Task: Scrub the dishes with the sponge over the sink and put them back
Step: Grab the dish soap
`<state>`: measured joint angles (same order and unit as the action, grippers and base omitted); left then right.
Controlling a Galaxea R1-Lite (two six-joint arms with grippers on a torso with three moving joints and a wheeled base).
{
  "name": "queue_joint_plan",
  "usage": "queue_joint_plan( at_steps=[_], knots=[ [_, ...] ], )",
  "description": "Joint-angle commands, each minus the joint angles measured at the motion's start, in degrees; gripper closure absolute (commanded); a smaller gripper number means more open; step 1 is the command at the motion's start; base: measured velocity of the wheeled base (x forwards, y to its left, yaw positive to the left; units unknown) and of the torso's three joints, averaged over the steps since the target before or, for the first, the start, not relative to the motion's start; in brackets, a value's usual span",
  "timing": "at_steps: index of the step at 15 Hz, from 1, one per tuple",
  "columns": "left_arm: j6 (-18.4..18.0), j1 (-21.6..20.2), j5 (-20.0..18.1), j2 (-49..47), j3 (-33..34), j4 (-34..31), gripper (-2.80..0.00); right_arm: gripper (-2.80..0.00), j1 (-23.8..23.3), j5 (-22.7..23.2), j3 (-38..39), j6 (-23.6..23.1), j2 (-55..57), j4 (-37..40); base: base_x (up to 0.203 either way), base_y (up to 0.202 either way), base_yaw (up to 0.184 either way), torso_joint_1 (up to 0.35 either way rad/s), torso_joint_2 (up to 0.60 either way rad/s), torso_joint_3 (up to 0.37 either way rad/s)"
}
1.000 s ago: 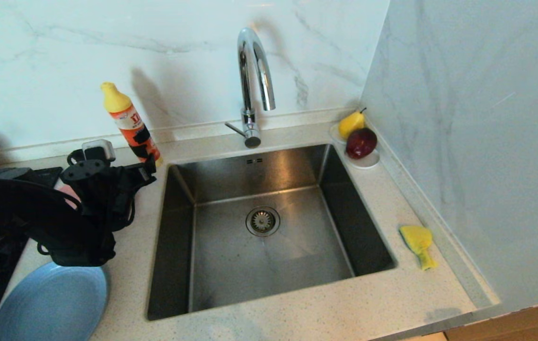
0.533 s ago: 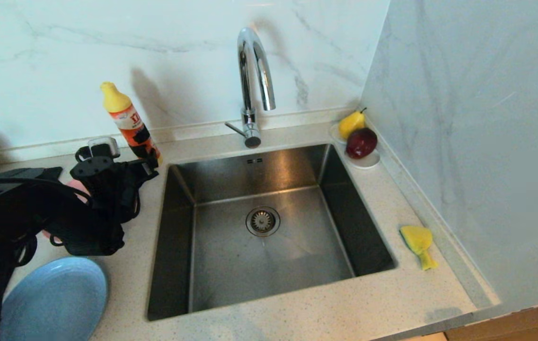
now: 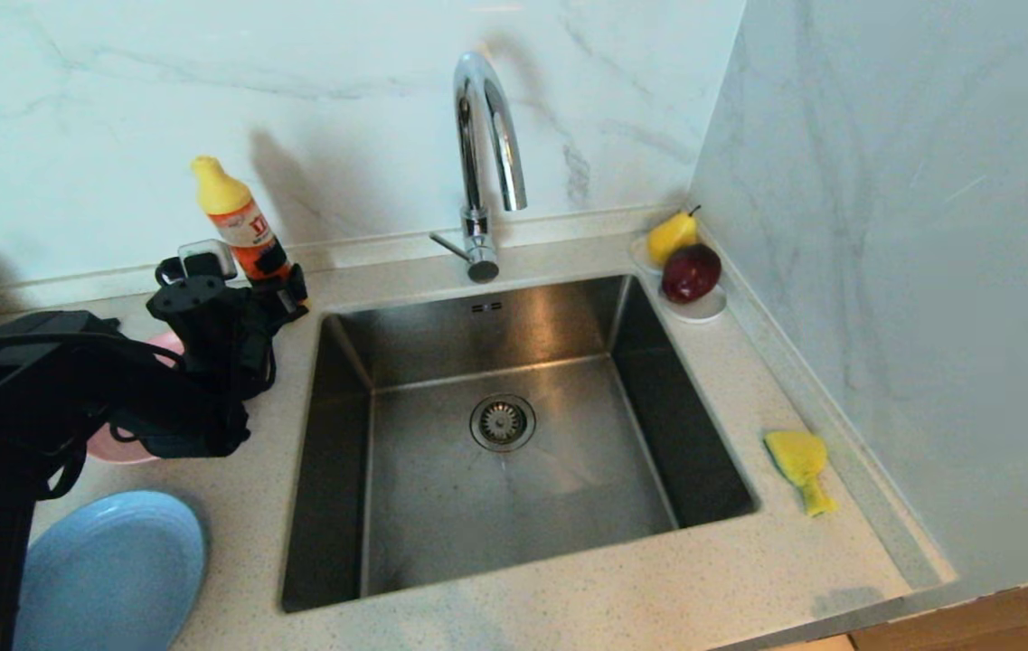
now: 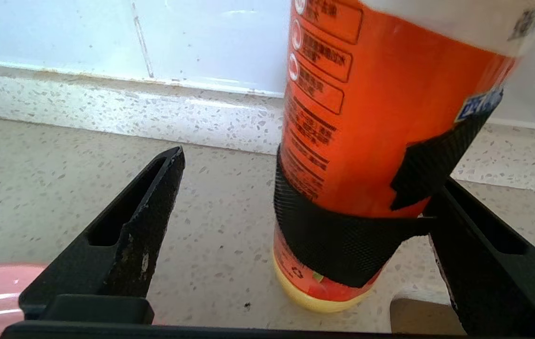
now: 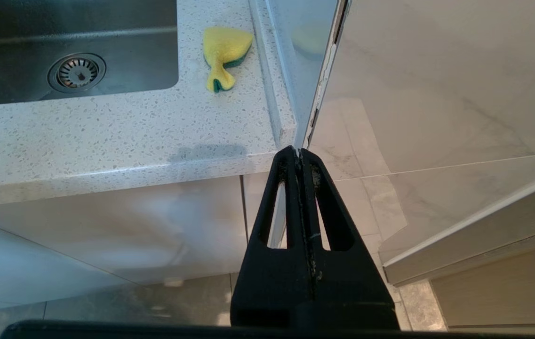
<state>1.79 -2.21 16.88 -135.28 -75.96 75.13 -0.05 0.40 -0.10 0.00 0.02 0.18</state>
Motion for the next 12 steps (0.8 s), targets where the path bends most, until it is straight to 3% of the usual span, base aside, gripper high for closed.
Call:
queue_joint_plan(
  at_steps=[1,12],
  knots=[
    [0.04,0.33,0.08,-1.56,-1.56,0.37,-2.8,0.0,-0.04,-0.04,0.01,0.0,-0.02,-0.01,0.0,0.0,0.0,0.0,0.0,0.0],
    [-2.06,1.68,0.08,-4.9,-10.48,-3.21,-2.8,0.0,0.0,0.04,-0.05,0.0,-0.02,-0.01,0.0,0.0,0.0,0.0,0.0,0.0]
  ],
)
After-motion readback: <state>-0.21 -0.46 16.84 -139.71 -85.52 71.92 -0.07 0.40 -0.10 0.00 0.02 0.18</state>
